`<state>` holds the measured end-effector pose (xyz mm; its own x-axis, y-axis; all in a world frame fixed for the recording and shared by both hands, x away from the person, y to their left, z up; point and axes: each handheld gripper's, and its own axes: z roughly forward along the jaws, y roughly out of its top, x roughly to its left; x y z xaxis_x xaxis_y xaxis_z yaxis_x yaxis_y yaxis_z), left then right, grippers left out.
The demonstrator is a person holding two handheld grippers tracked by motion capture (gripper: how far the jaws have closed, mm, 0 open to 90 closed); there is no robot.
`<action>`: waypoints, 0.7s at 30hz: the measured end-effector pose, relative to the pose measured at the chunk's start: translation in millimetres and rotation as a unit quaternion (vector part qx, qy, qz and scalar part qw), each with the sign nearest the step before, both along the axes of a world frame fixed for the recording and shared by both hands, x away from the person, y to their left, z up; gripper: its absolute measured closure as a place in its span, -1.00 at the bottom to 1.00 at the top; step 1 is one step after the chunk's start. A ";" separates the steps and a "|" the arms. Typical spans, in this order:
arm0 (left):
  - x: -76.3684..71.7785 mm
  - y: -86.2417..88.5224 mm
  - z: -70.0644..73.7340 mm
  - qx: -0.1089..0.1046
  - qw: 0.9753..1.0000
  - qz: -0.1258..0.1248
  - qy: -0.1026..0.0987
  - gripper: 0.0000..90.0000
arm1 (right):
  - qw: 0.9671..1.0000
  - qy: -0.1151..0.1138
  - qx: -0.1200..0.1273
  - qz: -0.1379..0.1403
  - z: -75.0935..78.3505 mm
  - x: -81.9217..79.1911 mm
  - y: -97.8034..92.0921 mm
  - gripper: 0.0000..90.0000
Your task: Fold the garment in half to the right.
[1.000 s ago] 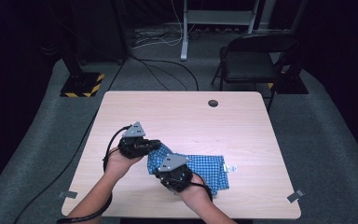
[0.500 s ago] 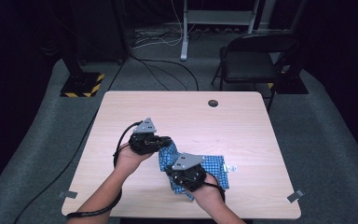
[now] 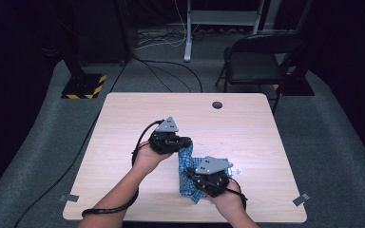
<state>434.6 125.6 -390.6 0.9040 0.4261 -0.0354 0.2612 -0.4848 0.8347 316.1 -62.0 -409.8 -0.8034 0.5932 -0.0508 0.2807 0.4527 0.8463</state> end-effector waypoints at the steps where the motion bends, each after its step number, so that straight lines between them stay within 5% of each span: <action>1: 1.0 -3.4 -1.4 0.000 1.000 -0.001 0.003 0.85 | 1.000 0.001 -0.002 -0.003 -0.3 -0.4 -2.4 0.84; 21: 15.7 -56.6 -26.4 0.001 0.999 -0.014 0.036 0.84 | 0.998 0.024 -0.010 -0.059 -18.2 -4.3 -58.5 0.85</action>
